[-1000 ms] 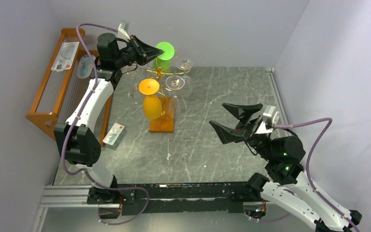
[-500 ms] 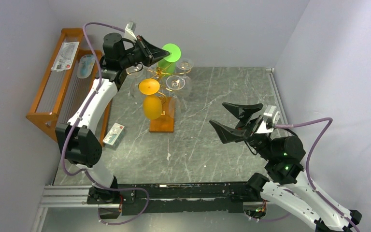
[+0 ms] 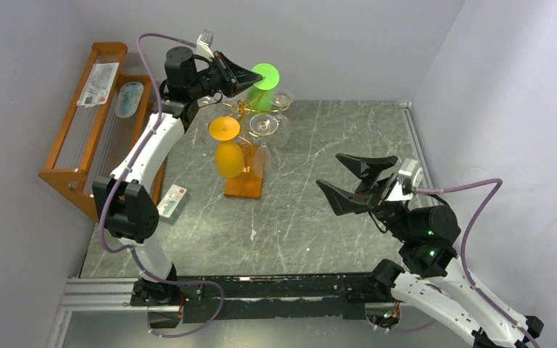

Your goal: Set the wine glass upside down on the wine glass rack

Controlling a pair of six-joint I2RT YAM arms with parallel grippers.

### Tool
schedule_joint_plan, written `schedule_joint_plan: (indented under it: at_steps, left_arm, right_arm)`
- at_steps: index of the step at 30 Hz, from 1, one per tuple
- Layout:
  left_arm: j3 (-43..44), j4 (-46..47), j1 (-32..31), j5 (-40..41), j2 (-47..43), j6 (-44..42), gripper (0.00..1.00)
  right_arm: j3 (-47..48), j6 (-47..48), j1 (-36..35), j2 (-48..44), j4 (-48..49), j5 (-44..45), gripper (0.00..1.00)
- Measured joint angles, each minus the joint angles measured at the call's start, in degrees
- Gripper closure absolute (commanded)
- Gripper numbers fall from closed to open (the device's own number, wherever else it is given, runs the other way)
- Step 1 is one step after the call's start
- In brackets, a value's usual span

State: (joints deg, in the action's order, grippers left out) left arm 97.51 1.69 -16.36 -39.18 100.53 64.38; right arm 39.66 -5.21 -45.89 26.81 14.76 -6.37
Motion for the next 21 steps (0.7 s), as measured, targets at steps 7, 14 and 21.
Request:
schedule_joint_plan:
  at_steps: [7,14,21]
  left_arm:
    - [2.0,-0.3,-0.7,0.3,2.5,1.9,0.95]
    - [2.3,-0.6,-1.0,2.2,2.6,1.9,0.95]
    - [3.0,-1.2,-1.5,4.3,2.7,2.7,0.95]
  right_arm:
    - [0.0,0.2,0.0,-0.1,0.0,0.4,0.19]
    - [0.0,0.4,0.0,-0.1,0.0,0.6,0.19]
    - [0.0,0.3,0.0,-0.1,0.0,0.7,0.19]
